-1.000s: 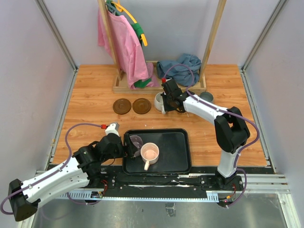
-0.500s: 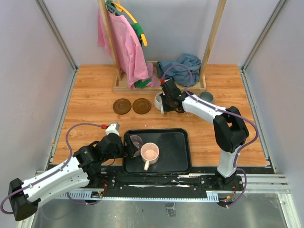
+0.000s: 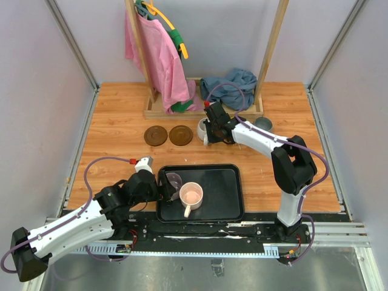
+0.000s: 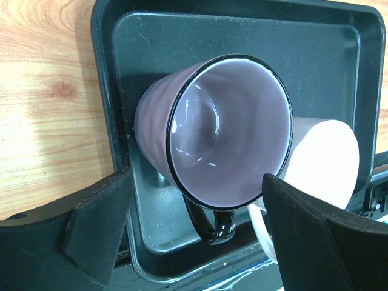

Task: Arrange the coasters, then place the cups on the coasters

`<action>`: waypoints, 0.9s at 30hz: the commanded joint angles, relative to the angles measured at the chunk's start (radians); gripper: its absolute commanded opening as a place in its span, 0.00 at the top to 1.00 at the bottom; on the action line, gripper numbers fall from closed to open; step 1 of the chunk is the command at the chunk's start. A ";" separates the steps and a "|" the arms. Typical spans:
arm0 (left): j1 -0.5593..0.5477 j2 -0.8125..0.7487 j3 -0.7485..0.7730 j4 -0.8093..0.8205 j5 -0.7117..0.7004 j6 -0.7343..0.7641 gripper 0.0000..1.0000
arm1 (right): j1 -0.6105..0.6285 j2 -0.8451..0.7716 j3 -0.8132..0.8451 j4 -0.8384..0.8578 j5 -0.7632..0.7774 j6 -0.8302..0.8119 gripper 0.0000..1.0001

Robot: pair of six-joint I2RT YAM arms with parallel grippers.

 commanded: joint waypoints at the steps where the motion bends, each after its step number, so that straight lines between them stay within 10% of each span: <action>1: -0.010 -0.006 0.032 0.020 -0.012 0.021 0.09 | 0.015 -0.028 0.001 -0.031 0.042 0.013 0.99; 11: -0.010 0.011 0.162 -0.092 0.056 0.034 0.01 | 0.014 -0.189 -0.130 -0.066 0.123 0.038 0.98; 20: -0.009 0.099 0.235 -0.220 0.096 -0.004 0.00 | 0.015 -0.307 -0.234 -0.094 0.203 0.067 0.65; 27: -0.017 0.148 0.286 -0.313 0.084 -0.060 0.08 | 0.013 -0.314 -0.249 -0.118 0.246 0.070 0.62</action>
